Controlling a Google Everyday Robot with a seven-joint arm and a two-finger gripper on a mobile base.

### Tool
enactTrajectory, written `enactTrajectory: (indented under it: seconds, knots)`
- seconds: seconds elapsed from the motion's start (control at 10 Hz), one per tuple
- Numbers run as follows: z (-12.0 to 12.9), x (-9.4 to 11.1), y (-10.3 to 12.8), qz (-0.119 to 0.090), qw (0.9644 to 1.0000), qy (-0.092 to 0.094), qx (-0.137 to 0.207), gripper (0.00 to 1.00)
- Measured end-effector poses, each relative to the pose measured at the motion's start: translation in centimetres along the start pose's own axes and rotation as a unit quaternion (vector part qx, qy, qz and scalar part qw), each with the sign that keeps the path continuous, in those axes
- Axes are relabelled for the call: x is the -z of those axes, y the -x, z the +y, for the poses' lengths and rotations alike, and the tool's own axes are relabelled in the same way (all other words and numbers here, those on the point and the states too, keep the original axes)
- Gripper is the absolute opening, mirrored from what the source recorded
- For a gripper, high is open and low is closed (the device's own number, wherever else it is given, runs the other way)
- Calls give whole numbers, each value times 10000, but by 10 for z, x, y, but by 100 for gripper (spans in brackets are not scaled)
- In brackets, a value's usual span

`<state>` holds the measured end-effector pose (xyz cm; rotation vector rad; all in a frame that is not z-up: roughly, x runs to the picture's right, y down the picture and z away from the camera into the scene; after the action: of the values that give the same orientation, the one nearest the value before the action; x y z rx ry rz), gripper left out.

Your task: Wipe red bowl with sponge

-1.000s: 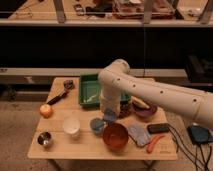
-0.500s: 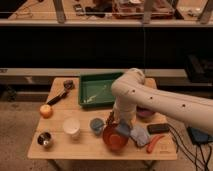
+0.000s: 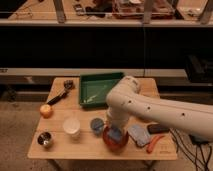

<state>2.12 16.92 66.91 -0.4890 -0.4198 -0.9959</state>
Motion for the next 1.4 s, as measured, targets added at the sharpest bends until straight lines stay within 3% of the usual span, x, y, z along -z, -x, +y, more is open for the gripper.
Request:
enactTrajectory:
  seconds: [0.2,0.7,1.1,1.4]
  knots:
    - [-22,-4,17,75,9997,-253,13,0]
    - [-26,-5,19,80,9995,-292,21,0]
    - [-4,-35,13,-174,9990,-230,-354,0]
    - [6,-50,8,-154,9989,36,-435,0]
